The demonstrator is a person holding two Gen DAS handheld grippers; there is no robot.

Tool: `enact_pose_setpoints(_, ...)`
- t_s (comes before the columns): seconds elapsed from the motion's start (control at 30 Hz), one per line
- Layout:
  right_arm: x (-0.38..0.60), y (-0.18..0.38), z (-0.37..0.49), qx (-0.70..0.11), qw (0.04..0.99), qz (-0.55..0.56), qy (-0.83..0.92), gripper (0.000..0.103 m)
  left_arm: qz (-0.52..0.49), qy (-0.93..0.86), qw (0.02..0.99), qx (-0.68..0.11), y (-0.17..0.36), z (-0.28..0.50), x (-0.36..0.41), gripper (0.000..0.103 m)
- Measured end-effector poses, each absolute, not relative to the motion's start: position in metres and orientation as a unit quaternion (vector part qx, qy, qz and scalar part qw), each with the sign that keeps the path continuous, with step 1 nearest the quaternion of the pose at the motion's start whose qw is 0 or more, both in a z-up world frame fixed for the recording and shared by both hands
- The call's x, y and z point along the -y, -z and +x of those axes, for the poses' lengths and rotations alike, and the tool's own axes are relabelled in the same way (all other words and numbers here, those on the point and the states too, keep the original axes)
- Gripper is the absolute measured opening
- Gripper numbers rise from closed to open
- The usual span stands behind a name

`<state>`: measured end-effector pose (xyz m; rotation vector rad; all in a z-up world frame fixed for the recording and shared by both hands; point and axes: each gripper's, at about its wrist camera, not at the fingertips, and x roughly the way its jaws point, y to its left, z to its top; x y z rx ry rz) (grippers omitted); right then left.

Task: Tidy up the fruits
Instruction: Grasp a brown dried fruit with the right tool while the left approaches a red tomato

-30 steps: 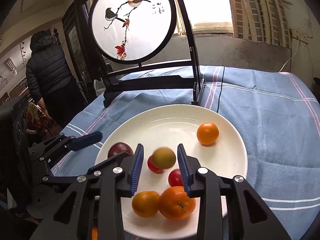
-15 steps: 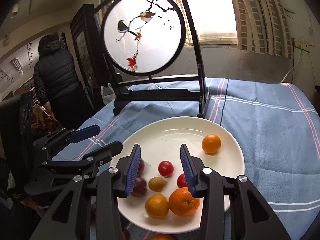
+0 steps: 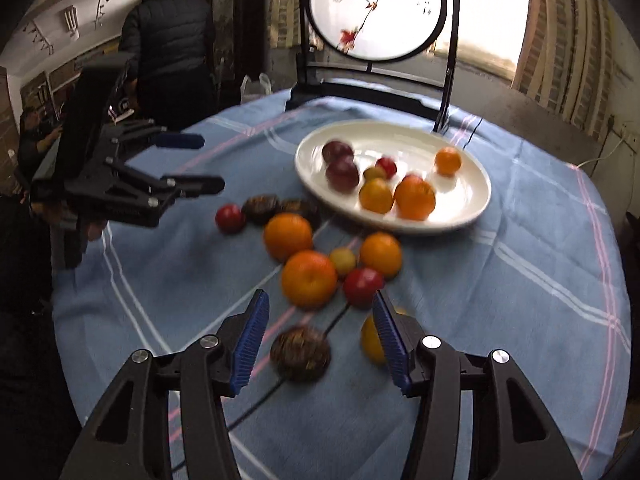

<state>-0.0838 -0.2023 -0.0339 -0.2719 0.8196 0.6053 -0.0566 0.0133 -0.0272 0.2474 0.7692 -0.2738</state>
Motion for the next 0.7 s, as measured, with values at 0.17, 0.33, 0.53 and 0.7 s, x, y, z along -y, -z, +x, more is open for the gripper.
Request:
enact_pose_setpoints(0.17, 0.199, 0.064, -0.089, -0.426, 0.851, -0.133, -0.277, 0.054, 0.136, 0.135, 0.894, -0.406, 0.052, -0.067, -0.012, 0.080)
enact_pose_setpoints(0.33, 0.192, 0.074, -0.080, -0.448, 0.837, -0.131, -0.286, 0.042, 0.115, 0.134, 0.885, -0.431, 0.065, -0.058, -0.012, 0.080)
enact_pose_setpoints(0.53, 0.198, 0.066, -0.089, -0.433, 0.845, -0.124, -0.288, 0.042, 0.108, 0.129, 0.880, -0.444, 0.073, -0.042, -0.006, 0.066)
enact_pose_setpoints(0.7, 0.202, 0.060, -0.090, -0.427, 0.848, -0.118, -0.289, 0.042, 0.090, 0.136, 0.872, -0.462, 0.077, -0.031, -0.006, 0.045)
